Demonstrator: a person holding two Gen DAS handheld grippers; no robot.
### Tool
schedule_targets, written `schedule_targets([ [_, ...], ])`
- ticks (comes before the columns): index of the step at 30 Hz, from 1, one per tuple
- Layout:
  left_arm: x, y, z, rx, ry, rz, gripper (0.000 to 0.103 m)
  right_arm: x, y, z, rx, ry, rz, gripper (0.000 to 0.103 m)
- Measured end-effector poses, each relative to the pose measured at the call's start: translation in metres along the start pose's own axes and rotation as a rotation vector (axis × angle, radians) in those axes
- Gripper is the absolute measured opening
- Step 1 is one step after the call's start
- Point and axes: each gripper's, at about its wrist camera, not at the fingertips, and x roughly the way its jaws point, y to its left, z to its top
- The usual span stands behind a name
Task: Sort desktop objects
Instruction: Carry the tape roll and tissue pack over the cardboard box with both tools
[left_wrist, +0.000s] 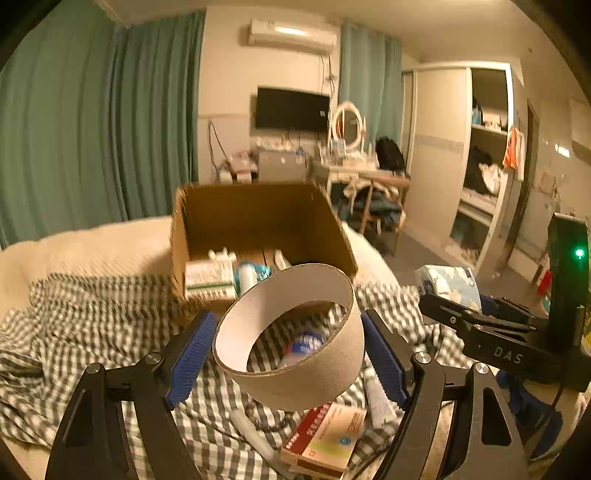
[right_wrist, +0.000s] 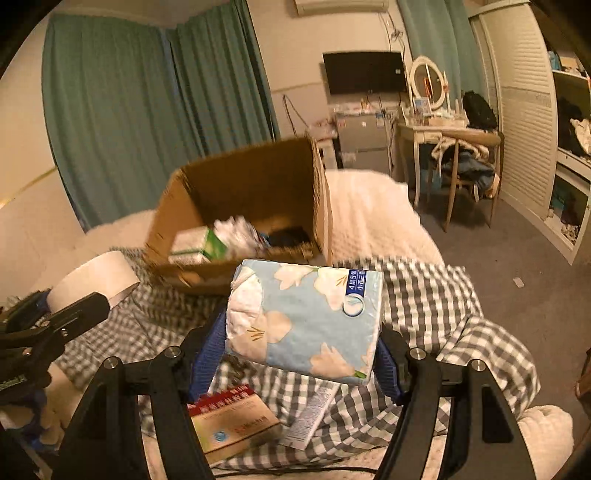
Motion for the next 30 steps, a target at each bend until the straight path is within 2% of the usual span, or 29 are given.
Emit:
schedule_targets([
  [8, -0.026, 0.007, 0.027, -0.016, -0.115, 0.032, 0.081, -0.036, 0.031, 0.033, -0.04, -0.105, 0.054, 0.07],
  [14, -0.033, 0.013, 0.048, -0.017, -0.16, 0.053, 0.081, -0.045, 0.049, 0.057, -0.092, -0.149, 0.082, 0.07],
  [22, -0.018, 0.023, 0.075, -0.023, -0.191, 0.065, 0.081, -0.033, 0.061, 0.081, -0.133, -0.173, 0.087, 0.07],
  [30, 0.015, 0.032, 0.095, -0.025, -0.197, 0.076, 0.081, -0.011, 0.071, 0.102, -0.157, -0.205, 0.126, 0.07],
])
